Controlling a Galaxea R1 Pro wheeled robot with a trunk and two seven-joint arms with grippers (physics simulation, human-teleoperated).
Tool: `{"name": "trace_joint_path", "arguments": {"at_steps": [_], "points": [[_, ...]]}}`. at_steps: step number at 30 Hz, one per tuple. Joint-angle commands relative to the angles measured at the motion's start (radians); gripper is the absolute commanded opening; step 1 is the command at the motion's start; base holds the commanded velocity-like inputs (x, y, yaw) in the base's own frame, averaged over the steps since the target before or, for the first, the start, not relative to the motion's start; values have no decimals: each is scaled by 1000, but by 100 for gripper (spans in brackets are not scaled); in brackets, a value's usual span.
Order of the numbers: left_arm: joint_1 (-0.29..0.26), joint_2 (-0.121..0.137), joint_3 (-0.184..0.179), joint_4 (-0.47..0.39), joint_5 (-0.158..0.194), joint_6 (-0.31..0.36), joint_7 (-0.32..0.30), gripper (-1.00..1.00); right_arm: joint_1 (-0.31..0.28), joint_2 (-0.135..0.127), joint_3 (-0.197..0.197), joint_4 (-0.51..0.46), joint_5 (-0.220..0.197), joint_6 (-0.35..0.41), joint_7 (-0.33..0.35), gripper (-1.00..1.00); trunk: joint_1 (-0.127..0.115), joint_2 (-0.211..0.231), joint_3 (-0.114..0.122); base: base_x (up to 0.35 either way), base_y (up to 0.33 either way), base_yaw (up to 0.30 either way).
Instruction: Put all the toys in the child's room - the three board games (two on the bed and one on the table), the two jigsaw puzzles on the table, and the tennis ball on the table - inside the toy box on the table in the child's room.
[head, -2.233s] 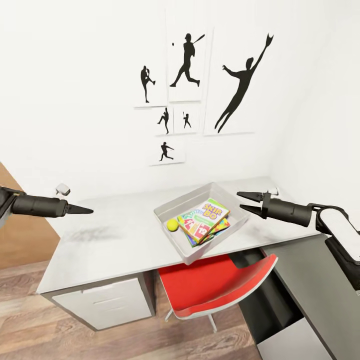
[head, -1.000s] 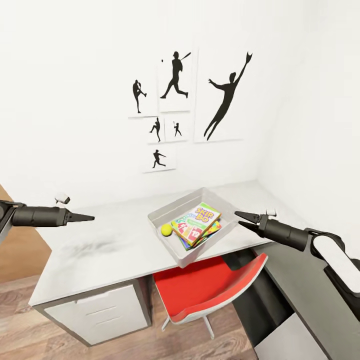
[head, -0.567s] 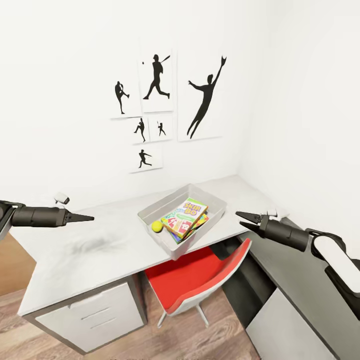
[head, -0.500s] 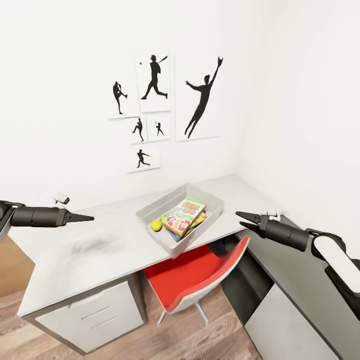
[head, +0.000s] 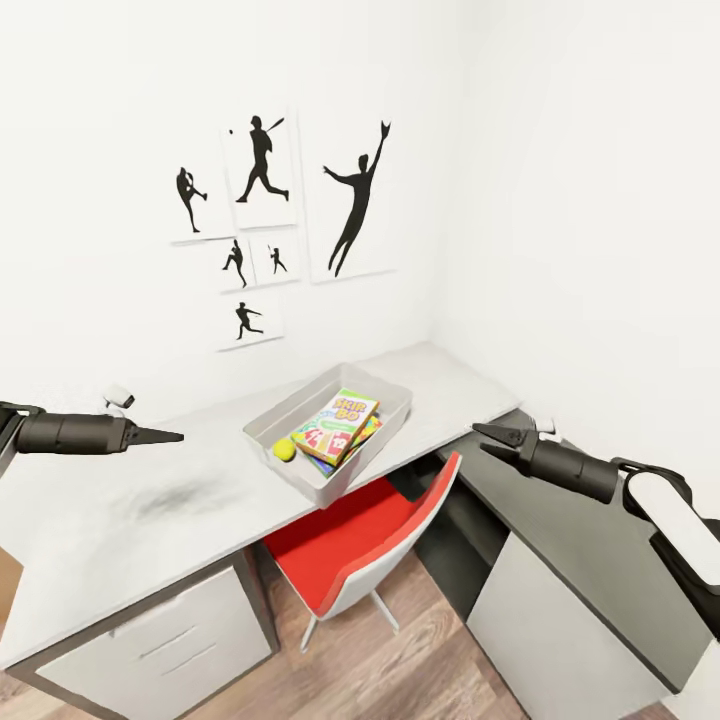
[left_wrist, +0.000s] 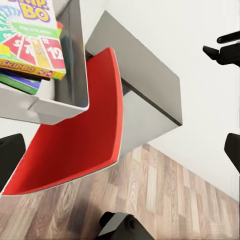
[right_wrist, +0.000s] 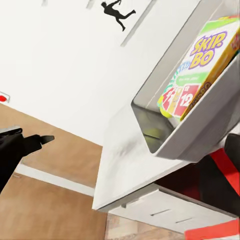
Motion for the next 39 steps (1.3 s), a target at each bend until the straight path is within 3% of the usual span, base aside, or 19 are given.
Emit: {"name": "trace_joint_path", "arguments": {"at_steps": [1, 19, 28, 39], "points": [[-1, 2, -4, 1, 6, 10, -1, 100, -2, 0, 2, 3, 2, 2, 4, 100, 0, -2, -2, -203, 180, -277], [0, 22, -4, 2, 7, 9, -1, 100, -2, -2, 0, 45, 2, 1, 28, 100, 0, -2, 11, -151, 230, -277], [0, 22, -4, 2, 8, 9, -1, 100, -2, -10, 0, 93, 3, -50, 131, 100, 0, -2, 18, -4, 264, -277], [0, 22, 13, 2, 10, 7, -1, 100, -2, -12, -2, 116, 3, -56, 152, 100, 0, -2, 27, 0, 223, -276]]}}
